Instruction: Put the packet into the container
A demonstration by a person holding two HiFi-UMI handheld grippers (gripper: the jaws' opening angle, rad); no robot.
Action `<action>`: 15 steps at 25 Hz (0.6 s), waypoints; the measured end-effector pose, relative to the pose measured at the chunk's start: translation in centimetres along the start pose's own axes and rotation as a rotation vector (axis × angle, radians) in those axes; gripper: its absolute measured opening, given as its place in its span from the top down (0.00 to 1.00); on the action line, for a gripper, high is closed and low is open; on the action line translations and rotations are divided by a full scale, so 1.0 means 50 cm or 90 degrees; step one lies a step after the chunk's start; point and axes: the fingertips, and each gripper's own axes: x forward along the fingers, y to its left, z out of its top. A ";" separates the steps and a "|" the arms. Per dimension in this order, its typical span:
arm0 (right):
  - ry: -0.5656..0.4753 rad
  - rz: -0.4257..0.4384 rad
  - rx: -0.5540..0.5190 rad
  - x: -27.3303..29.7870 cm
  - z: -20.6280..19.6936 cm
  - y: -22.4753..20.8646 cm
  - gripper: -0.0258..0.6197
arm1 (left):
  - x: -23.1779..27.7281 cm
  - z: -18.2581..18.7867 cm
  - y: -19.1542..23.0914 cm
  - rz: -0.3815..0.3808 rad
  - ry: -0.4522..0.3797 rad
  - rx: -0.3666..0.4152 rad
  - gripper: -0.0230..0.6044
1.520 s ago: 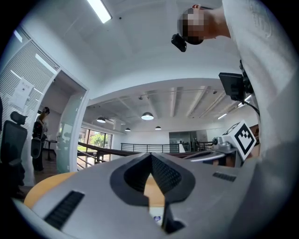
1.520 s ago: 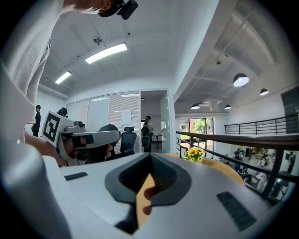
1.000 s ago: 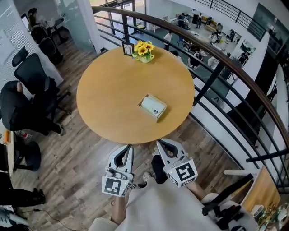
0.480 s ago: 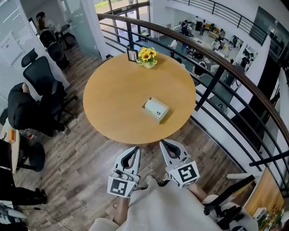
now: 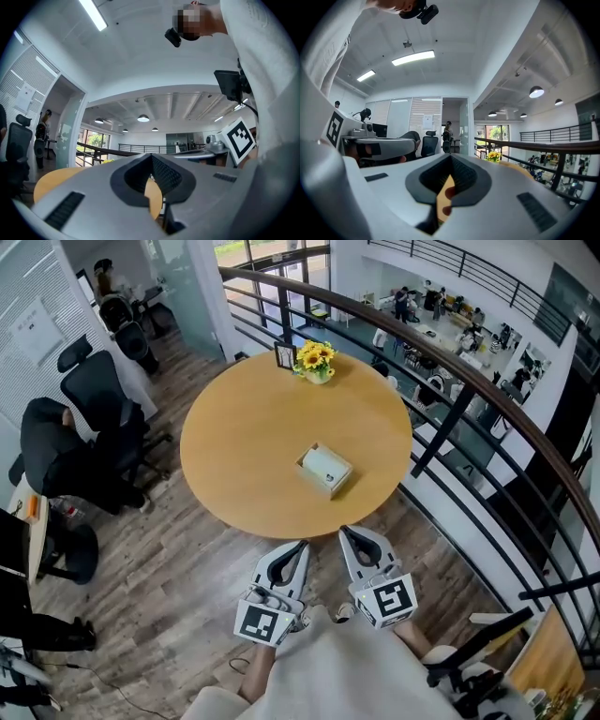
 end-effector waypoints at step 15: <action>0.007 0.009 -0.010 -0.017 -0.008 -0.035 0.96 | 0.030 -0.007 -0.034 0.007 -0.002 -0.009 0.96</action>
